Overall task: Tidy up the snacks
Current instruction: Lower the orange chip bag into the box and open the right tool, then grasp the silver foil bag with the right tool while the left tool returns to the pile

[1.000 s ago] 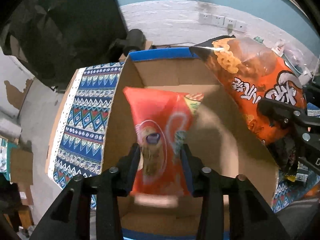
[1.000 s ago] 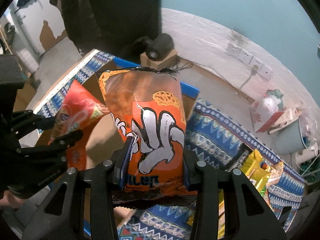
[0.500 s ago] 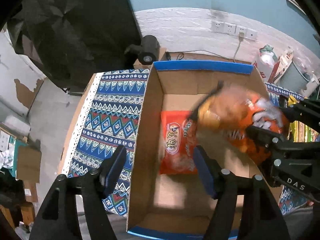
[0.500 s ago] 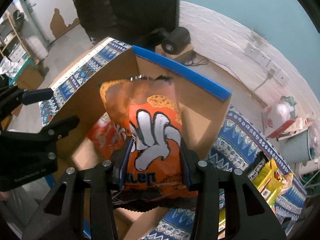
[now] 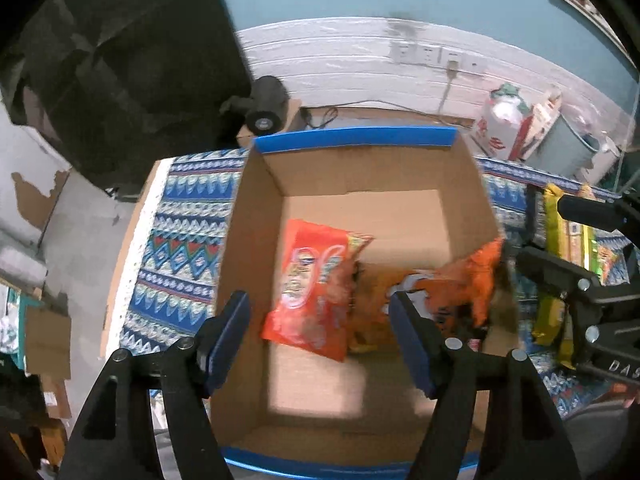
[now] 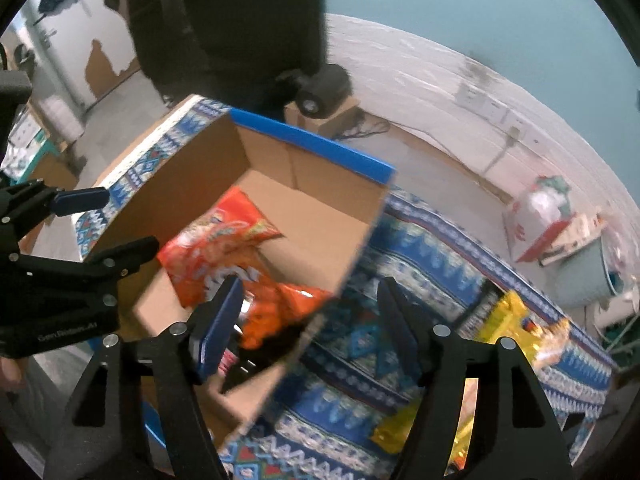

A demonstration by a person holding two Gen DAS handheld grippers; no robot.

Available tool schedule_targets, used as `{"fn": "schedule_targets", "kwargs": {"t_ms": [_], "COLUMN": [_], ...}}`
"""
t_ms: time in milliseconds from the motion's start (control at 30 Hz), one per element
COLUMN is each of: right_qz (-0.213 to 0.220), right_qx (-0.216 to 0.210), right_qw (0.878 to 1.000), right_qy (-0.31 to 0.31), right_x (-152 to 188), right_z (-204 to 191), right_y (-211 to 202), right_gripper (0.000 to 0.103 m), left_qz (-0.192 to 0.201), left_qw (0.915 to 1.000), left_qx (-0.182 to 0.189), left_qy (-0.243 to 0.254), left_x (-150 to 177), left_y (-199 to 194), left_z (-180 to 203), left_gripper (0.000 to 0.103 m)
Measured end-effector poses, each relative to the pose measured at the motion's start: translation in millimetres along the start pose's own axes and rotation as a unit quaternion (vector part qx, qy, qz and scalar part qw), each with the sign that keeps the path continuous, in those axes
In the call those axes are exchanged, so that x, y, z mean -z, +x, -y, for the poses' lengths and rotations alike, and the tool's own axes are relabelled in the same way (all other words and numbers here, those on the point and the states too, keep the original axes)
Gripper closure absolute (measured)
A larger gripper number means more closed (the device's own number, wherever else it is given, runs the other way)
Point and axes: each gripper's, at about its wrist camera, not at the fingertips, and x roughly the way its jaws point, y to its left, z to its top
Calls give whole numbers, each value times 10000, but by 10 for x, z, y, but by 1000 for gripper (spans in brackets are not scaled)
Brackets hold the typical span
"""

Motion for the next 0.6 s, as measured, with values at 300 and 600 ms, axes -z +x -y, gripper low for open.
{"fn": "schedule_targets", "kwargs": {"t_ms": [300,600], "right_qz": [41,41], "right_qx": [277,552], "right_qw": [9985,9941], "right_qy": [480,930], "right_x": [357,764], "right_z": [560,1119], "right_y": [-310,-531], "right_gripper": [33,33], "left_qz": [-25,-135], "left_qw": [9989,9965], "left_qx": [326,529], "left_qy": [345,631], "left_x": [-38,-21], "left_y": [-51,-30], "left_z": [497,1004], "left_gripper": [30,30]}}
